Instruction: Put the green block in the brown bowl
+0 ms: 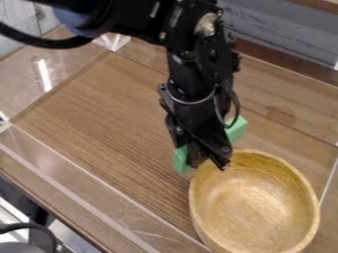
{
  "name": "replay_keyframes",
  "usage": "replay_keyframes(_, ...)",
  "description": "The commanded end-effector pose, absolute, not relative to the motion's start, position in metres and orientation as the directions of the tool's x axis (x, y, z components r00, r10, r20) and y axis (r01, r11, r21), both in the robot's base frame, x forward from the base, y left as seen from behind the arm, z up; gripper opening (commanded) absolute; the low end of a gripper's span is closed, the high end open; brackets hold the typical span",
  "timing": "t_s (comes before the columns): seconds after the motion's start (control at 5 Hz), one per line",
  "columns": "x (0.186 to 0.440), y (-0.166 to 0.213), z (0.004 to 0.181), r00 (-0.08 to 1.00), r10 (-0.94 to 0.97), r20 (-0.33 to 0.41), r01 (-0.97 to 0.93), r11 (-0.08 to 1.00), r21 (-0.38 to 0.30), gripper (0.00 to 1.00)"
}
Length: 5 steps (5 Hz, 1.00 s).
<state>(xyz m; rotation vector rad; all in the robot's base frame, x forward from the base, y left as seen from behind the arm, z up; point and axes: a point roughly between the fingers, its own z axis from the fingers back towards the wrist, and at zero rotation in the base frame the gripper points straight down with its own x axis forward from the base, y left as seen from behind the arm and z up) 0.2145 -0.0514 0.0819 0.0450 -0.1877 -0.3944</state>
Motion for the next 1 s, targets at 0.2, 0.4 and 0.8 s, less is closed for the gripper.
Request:
replay_keyframes(0.2,0.213,-0.061,0.090,0.889,-0.408,0.208,0.400,0.913,0.081,0.00)
replay_keyframes(0.4,0.211,-0.064,0.090,0.886,-0.416,0.205,0.409,0.909,0.079,0.00)
replay_keyframes(0.8,0.208,-0.069,0.090,0.880,-0.431,0.201,0.425,0.902,0.074,0.00)
